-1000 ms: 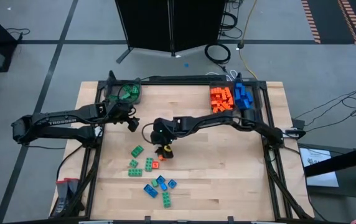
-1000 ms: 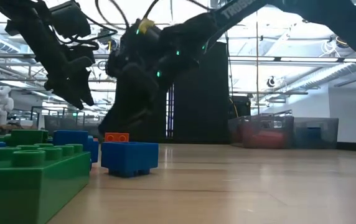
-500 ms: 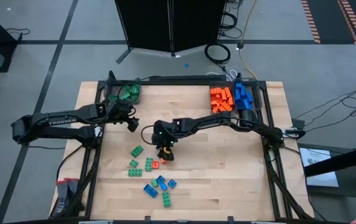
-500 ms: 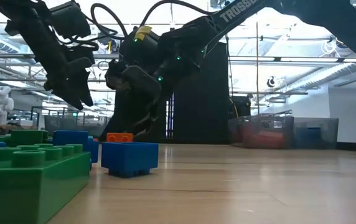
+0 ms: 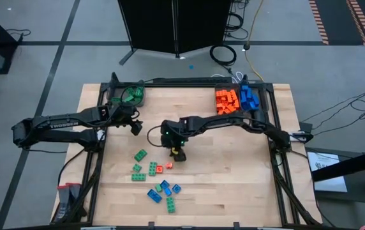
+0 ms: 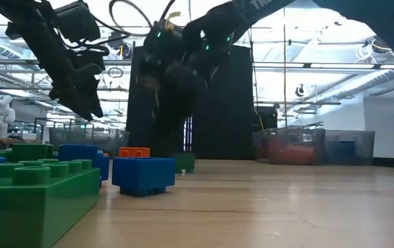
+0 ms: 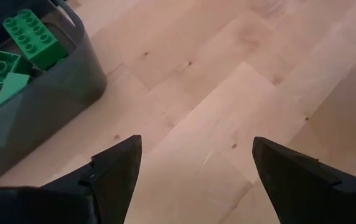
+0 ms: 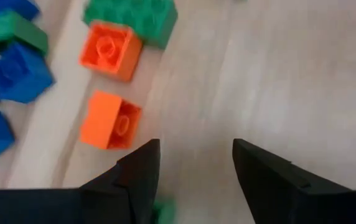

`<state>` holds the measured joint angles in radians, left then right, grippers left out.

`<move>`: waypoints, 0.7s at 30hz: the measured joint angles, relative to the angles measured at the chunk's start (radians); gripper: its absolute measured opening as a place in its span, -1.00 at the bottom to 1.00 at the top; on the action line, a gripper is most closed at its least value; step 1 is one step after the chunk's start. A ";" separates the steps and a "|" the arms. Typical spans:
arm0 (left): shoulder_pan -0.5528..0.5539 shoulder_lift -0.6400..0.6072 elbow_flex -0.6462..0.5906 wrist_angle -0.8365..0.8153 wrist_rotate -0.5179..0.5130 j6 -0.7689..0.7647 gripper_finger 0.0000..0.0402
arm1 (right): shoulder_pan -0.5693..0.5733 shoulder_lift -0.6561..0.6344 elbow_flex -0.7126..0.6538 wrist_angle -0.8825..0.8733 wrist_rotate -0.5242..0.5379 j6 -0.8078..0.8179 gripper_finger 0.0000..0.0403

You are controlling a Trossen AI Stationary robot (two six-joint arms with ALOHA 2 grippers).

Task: Sort blocks
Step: Put the green game piece into the left black bin

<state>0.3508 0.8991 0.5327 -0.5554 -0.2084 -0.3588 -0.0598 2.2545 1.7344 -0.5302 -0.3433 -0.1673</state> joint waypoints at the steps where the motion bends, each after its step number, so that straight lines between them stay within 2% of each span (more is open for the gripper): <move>1: 0.000 0.000 0.000 0.002 -0.004 0.000 0.52 | -0.003 -0.014 0.000 -0.009 0.011 -0.007 -0.03; 6: 0.000 0.000 0.000 0.000 -0.005 0.000 0.52 | -0.020 -0.073 0.002 -0.034 0.011 -0.039 -0.03; 10: 0.000 0.000 0.000 -0.005 -0.006 -0.001 0.52 | -0.017 -0.128 0.002 -0.166 0.003 -0.063 -0.03; 13: 0.000 0.000 0.000 -0.003 -0.006 -0.002 0.52 | 0.002 -0.141 -0.046 -0.241 0.001 -0.092 -0.03; 21: -0.001 0.000 0.000 0.001 -0.019 0.000 0.52 | 0.030 -0.155 -0.192 -0.115 0.006 0.016 -0.03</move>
<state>0.3500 0.8993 0.5327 -0.5543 -0.2271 -0.3588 -0.0299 2.0991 1.5422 -0.6452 -0.3376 -0.1511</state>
